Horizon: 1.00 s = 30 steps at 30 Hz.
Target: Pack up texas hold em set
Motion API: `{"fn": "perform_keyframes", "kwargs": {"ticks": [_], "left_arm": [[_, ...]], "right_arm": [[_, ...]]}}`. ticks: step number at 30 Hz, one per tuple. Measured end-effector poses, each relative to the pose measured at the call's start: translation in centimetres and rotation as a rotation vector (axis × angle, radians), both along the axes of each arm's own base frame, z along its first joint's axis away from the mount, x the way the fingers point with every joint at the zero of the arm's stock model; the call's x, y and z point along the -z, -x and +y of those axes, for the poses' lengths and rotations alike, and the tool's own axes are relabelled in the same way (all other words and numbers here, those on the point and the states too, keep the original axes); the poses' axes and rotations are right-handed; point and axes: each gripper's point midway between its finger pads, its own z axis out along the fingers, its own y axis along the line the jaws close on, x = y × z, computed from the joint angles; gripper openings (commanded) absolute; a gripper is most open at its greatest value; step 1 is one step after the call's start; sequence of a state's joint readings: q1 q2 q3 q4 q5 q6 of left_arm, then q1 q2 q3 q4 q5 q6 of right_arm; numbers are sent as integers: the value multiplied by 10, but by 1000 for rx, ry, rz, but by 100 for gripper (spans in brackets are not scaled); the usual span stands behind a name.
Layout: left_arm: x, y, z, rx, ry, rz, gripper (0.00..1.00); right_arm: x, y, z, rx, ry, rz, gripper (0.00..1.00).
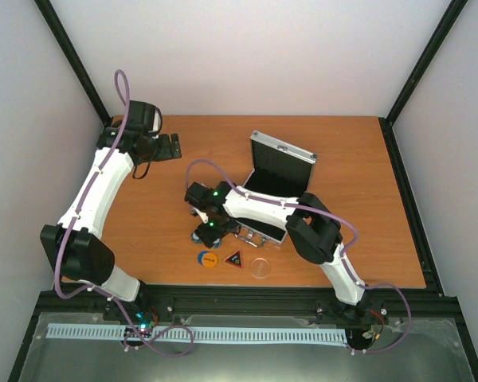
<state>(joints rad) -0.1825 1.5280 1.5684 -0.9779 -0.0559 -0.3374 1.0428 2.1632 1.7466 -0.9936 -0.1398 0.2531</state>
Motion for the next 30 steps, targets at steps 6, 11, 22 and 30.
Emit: {"fn": "perform_keyframes", "kwargs": {"ticks": [6, 11, 22, 30], "left_arm": [[3, 3, 1, 0, 0, 7, 100], [3, 4, 1, -1, 0, 6, 100], [4, 4, 1, -1, 0, 8, 100], [7, 6, 1, -1, -2, 16, 100]], "right_arm": [[14, -1, -2, 8, 30, 7, 70], [15, -3, -3, 17, 38, -4, 68], [22, -4, -4, 25, 52, -5, 66], [24, -4, -4, 26, 55, -3, 60]]}}
